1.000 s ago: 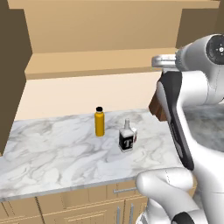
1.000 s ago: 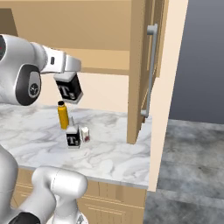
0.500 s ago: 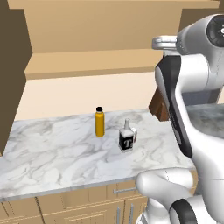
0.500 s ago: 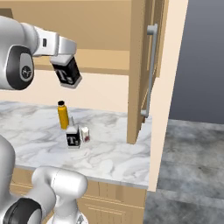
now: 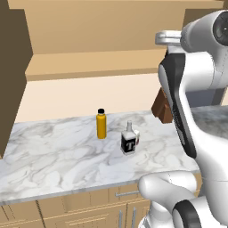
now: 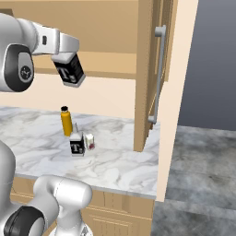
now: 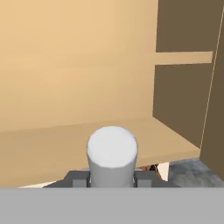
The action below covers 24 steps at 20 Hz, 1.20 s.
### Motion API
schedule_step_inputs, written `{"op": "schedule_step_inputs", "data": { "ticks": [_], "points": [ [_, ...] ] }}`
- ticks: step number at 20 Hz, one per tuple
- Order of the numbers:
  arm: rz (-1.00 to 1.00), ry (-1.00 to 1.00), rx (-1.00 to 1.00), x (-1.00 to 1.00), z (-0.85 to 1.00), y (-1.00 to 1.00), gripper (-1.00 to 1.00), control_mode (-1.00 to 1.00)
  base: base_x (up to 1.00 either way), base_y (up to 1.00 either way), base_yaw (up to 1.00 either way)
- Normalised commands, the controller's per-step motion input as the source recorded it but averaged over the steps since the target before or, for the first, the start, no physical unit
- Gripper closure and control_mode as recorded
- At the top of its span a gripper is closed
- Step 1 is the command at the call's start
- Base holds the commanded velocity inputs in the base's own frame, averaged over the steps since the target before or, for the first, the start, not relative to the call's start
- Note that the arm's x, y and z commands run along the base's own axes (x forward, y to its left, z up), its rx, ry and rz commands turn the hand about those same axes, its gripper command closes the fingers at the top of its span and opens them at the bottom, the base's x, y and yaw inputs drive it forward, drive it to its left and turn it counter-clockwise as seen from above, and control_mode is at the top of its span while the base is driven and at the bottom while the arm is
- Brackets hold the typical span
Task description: Sort all alcoholic drinks to one cabinet, and non-alcoholic drinks to the other.
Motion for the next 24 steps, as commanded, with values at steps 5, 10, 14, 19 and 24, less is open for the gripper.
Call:
{"op": "schedule_step_inputs", "data": {
  "ticks": [5,10,14,19,24],
  "points": [
    [0.00,-0.06,0.00,0.08,0.00,0.00,1.00,-1.00,0.00,0.00,0.00],
    [0.00,-0.07,0.00,0.13,0.00,0.00,1.00,-1.00,0.00,0.00,0.00],
    [0.00,-0.06,0.00,0.18,0.00,0.00,1.00,-1.00,0.00,0.00,0.00],
    [0.00,-0.04,0.00,0.22,0.01,0.00,1.00,-1.00,0.00,0.00,0.00],
    [0.00,-0.01,0.00,0.25,0.03,0.00,1.00,-1.00,0.00,0.00,0.00]
  ]
}}
